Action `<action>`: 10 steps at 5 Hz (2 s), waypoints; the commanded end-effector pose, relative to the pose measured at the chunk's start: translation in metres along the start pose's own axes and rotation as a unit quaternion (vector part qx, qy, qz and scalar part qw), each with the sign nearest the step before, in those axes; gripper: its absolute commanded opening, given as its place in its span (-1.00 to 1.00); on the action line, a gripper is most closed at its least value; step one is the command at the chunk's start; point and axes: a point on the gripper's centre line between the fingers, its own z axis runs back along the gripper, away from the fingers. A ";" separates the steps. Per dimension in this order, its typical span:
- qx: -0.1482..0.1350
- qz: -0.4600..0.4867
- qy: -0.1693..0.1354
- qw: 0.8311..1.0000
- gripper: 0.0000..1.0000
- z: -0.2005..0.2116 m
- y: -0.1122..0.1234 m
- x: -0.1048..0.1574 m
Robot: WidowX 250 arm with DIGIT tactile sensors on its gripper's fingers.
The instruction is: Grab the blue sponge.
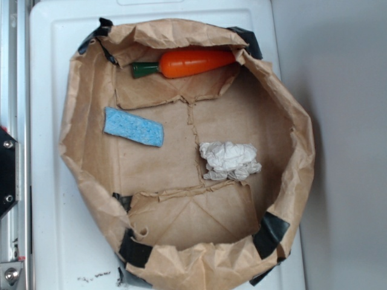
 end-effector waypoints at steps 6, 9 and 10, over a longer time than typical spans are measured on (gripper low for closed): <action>-0.027 0.053 0.037 0.998 1.00 -0.021 0.000 0.060; -0.055 -0.163 0.010 0.985 1.00 -0.104 0.043 0.207; -0.044 -0.225 -0.009 0.973 1.00 -0.109 0.046 0.204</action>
